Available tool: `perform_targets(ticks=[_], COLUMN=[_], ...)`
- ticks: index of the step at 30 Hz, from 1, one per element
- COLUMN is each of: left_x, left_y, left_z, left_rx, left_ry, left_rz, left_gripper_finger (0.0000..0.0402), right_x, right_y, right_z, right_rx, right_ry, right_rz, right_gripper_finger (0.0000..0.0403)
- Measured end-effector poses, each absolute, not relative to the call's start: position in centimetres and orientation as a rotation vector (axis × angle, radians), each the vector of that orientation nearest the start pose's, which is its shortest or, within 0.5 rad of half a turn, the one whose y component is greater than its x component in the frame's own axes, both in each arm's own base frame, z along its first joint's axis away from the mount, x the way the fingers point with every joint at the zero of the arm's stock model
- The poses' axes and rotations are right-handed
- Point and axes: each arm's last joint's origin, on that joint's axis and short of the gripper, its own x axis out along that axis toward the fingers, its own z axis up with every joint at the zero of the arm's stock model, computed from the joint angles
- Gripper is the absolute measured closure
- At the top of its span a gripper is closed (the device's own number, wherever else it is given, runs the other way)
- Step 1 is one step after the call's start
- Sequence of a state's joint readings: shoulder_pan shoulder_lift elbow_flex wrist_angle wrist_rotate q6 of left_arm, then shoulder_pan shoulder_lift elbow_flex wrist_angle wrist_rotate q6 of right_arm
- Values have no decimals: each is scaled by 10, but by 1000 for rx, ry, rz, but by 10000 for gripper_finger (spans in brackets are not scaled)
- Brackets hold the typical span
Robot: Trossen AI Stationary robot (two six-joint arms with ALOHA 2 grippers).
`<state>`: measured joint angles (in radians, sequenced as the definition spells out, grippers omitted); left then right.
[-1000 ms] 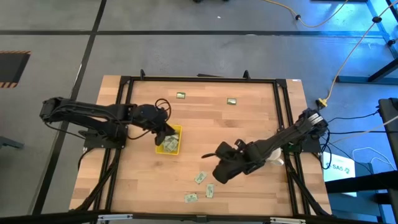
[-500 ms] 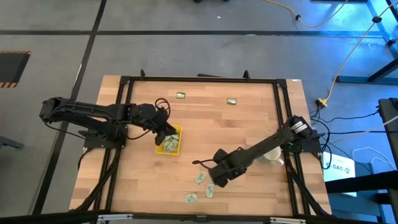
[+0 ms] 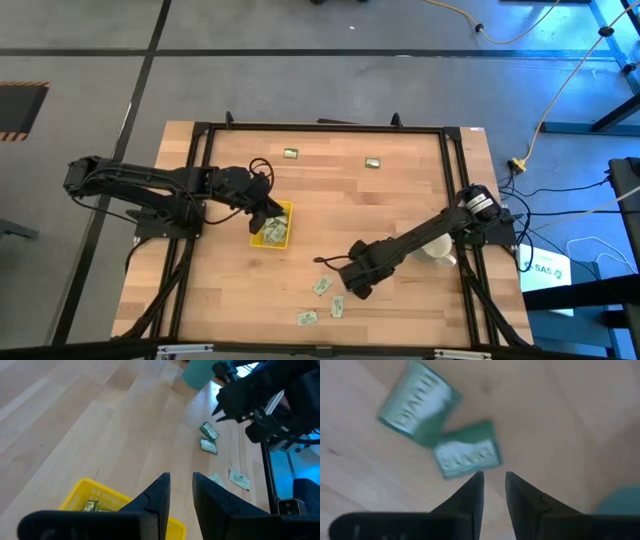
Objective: Pick and place Stevia / Truvia into bins
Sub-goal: Put the green packet into the yellow bin
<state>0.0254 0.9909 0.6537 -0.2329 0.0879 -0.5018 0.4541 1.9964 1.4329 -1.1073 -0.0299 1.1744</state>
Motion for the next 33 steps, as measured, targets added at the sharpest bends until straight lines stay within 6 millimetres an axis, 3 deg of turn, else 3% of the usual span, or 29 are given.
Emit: perform_targets(ticks=[15,25,33], left_x=[208,208,208], left_y=[3,3,3], left_z=[248,248,248], left_rx=[-520,-495,-494], left_ry=[575,575,575], left_rz=[84,78,80], left_gripper_finger=[325,326,323], right_x=[332,335,324], right_y=[162,165,167], right_z=[167,167,155], right_rx=[575,589,562], right_ry=[1497,1452,1503], right_rz=[-550,-527,-537], right_gripper_finger=[318,253,257])
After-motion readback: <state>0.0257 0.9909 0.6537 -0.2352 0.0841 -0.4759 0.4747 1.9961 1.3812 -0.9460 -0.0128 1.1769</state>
